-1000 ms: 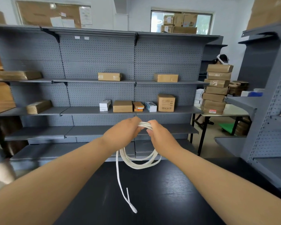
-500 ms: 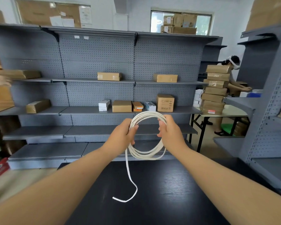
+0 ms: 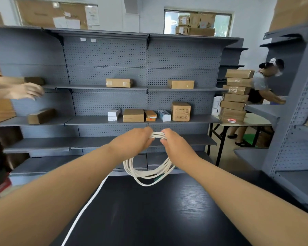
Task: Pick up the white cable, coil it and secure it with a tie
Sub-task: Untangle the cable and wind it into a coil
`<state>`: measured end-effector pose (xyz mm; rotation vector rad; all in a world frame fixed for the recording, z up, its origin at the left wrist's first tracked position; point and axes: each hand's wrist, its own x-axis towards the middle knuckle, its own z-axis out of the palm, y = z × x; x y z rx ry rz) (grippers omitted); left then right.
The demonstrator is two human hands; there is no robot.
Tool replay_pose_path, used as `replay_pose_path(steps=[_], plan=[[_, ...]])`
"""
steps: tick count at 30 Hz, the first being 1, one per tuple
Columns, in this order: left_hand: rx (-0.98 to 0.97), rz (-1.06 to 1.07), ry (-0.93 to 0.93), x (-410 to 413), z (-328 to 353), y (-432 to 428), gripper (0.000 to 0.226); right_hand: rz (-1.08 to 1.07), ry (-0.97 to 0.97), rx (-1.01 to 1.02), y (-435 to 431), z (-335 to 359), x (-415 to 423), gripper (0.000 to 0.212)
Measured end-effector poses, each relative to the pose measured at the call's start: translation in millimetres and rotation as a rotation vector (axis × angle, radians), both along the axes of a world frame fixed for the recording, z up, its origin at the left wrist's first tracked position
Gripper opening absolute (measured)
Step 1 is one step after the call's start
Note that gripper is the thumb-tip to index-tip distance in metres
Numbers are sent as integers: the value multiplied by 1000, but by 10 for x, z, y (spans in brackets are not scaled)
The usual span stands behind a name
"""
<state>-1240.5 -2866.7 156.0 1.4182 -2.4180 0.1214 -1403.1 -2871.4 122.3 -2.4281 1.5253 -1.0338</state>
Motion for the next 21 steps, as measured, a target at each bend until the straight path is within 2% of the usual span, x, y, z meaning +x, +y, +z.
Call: replay_pose_path(steps=[5, 12, 17, 21], plan=[[103, -18, 218, 114, -131, 31, 19, 9, -69, -70, 27, -48, 40, 13], [233, 49, 561, 237, -309, 39, 10, -112, -433, -33, -24, -46, -42, 12], [30, 97, 419, 190, -271, 48, 13, -101, -481, 22, -34, -111, -67, 11], [-12, 148, 328, 148, -167, 58, 12, -97, -398, 83, -54, -145, -111, 9]])
